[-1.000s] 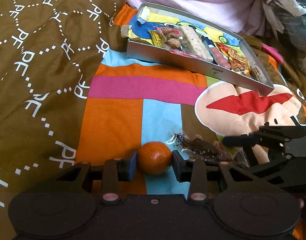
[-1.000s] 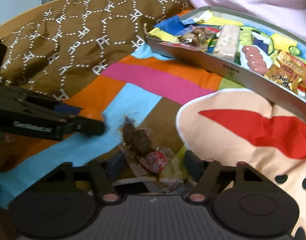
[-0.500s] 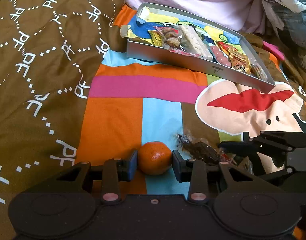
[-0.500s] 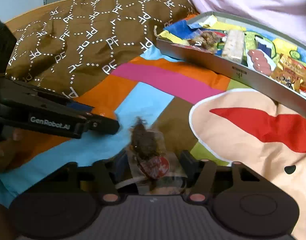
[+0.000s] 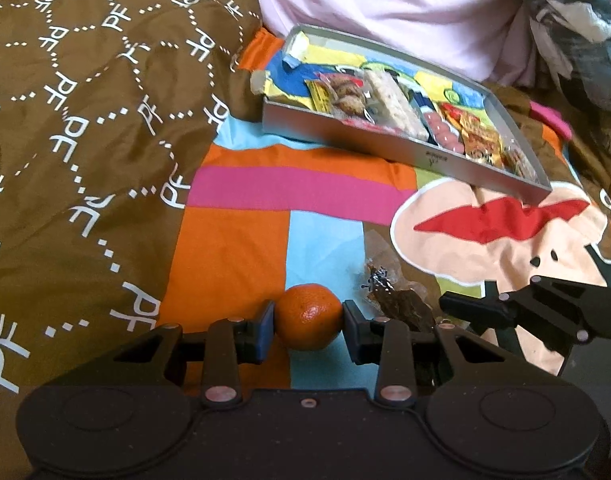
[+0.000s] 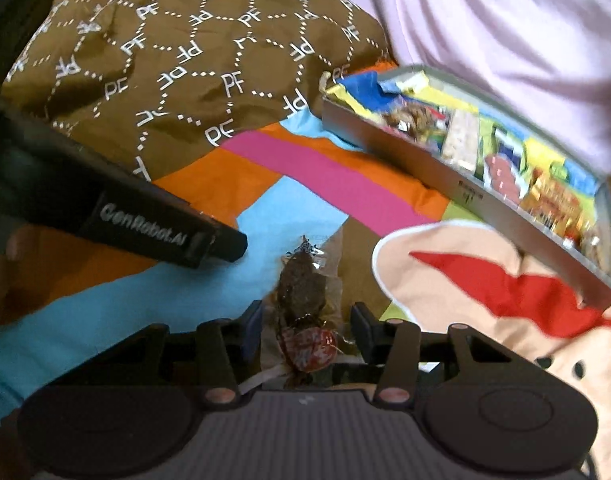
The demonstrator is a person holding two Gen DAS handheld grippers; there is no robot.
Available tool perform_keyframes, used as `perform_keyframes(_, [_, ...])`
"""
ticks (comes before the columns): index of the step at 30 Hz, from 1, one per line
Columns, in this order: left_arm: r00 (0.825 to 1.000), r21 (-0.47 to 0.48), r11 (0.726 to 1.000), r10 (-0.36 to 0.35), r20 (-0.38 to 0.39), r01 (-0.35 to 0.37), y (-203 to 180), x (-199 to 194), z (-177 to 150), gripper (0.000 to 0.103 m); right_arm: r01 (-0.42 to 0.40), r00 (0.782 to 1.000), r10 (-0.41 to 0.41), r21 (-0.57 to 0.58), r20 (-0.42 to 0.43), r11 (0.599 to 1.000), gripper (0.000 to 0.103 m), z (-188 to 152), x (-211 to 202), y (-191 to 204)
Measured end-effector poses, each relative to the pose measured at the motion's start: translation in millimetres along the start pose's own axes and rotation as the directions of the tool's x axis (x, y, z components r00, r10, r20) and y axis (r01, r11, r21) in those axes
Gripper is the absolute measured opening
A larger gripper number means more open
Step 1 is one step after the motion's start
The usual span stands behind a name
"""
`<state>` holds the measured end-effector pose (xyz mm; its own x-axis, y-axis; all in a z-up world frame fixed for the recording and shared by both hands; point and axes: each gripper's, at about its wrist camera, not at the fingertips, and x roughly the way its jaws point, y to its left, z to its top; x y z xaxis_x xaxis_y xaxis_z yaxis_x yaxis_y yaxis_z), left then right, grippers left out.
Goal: Organize snacks
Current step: 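Grasp the mandarin with the left tool while the right tool grasps the meat-snack packet, then carry the mandarin and meat-snack packet into the metal tray and lower them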
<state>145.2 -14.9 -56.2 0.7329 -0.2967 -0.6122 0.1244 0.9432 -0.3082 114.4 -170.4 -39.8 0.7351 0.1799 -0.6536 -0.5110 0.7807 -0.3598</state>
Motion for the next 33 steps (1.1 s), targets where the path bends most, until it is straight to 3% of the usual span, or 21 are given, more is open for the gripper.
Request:
perform_keyframes(7, [0.999, -0.031, 1.000, 0.006, 0.047, -0.005, -4.3, -5.8, 4.4, 0.037, 0.125, 0.992, -0.120, -0.131, 0.045, 0.984, 0.051, 2.0, -6.6, 16.9])
perform_keyframes(15, [0.991, -0.072, 0.997, 0.019, 0.134, -0.010, -18.1, -15.6, 36.6, 0.037, 0.206, 0.972, -0.197, -0.065, 0.127, 0.976, 0.051, 13.4, -23.2, -8.8])
perform_keyframes(24, [0.980, -0.068, 0.998, -0.001, 0.198, 0.015, -57.2, 2.5, 115.3, 0.037, 0.242, 0.938, -0.263, 0.116, 0.226, 0.963, 0.051, 46.4, -31.8, -82.0])
perform_keyframes(30, [0.976, -0.048, 0.997, -0.044, 0.215, 0.056, -87.9, 43.8, 164.0, 0.037, 0.252, 0.911, -0.317, 0.253, 0.263, 0.934, 0.052, 67.7, -18.3, -153.2])
perform_keyframes(33, [0.974, -0.012, 0.997, -0.069, 0.214, 0.073, -106.9, 70.6, 185.9, 0.037, 0.231, 0.912, -0.314, 0.303, 0.263, 0.925, 0.052, 75.4, -7.0, -189.7])
